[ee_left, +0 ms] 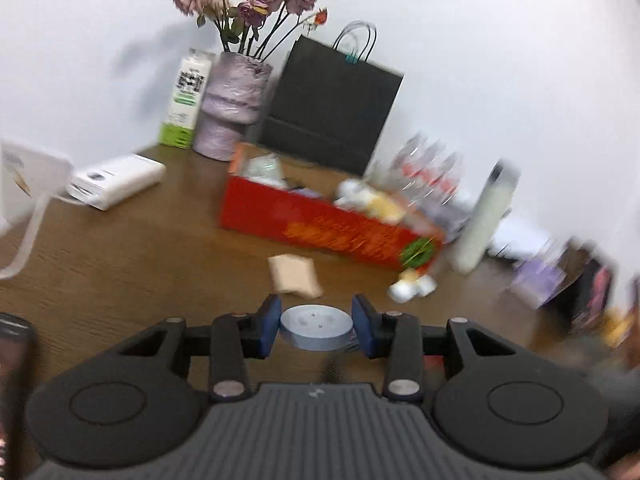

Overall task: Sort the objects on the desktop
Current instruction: 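Grasp the red rose ornament with the right gripper while the left grasps the white round lid, then carry the rose and lid into the box and open both grippers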

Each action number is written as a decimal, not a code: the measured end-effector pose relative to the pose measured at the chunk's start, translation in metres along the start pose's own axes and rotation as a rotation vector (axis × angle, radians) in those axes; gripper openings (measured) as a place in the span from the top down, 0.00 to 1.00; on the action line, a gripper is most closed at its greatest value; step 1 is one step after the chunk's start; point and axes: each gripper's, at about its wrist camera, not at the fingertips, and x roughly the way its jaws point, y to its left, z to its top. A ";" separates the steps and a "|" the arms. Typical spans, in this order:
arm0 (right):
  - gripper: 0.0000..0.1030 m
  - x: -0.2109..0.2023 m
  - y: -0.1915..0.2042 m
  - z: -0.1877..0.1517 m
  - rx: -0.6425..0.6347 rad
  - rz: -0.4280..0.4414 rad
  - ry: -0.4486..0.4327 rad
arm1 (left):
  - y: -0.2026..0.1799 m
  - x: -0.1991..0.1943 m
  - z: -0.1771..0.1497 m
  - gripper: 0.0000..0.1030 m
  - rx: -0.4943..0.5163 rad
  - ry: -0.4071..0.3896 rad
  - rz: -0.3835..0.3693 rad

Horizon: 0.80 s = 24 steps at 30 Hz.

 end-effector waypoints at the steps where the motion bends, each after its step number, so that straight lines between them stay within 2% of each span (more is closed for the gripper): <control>1: 0.76 -0.009 -0.002 0.003 -0.014 -0.022 -0.024 | -0.002 0.001 -0.005 0.61 0.031 0.013 0.026; 4: 0.74 -0.021 -0.012 0.000 -0.059 -0.105 -0.029 | -0.014 0.004 -0.022 0.61 0.150 0.070 0.101; 7: 0.71 -0.017 -0.023 -0.013 -0.073 -0.147 0.070 | -0.018 0.007 -0.035 0.59 0.211 0.127 0.121; 9: 0.65 -0.019 -0.025 -0.022 -0.080 -0.149 0.085 | -0.016 0.008 -0.040 0.44 0.209 0.147 0.115; 10: 0.50 -0.021 -0.024 -0.024 -0.087 -0.143 0.087 | -0.015 0.006 -0.043 0.27 0.217 0.154 0.117; 11: 0.40 -0.025 -0.024 -0.026 -0.094 -0.136 0.083 | -0.014 0.003 -0.045 0.16 0.228 0.153 0.116; 12: 0.25 -0.030 -0.024 -0.026 -0.101 -0.131 0.067 | -0.014 0.000 -0.046 0.15 0.239 0.149 0.109; 13: 0.18 -0.034 -0.024 -0.025 -0.110 -0.124 0.043 | -0.014 -0.003 -0.048 0.15 0.248 0.154 0.102; 16: 0.19 -0.029 -0.025 -0.022 -0.118 -0.126 0.028 | -0.011 -0.001 -0.047 0.15 0.244 0.178 0.090; 17: 0.20 -0.023 -0.025 -0.021 -0.115 -0.134 0.034 | -0.009 0.002 -0.045 0.18 0.234 0.181 0.095; 18: 0.25 -0.016 -0.027 -0.021 -0.110 -0.137 0.043 | -0.008 0.006 -0.044 0.25 0.224 0.189 0.102; 19: 0.49 -0.009 -0.031 -0.022 -0.102 -0.134 0.054 | -0.009 0.007 -0.042 0.49 0.231 0.177 0.114; 20: 0.65 -0.001 -0.034 -0.022 -0.084 -0.127 0.075 | -0.009 0.008 -0.041 0.61 0.241 0.175 0.114; 21: 0.65 0.000 -0.038 -0.021 -0.049 -0.132 0.070 | -0.010 0.007 -0.040 0.61 0.246 0.177 0.108; 24: 0.67 -0.006 -0.044 -0.009 -0.015 -0.121 0.015 | -0.003 0.006 -0.027 0.61 0.169 0.163 0.066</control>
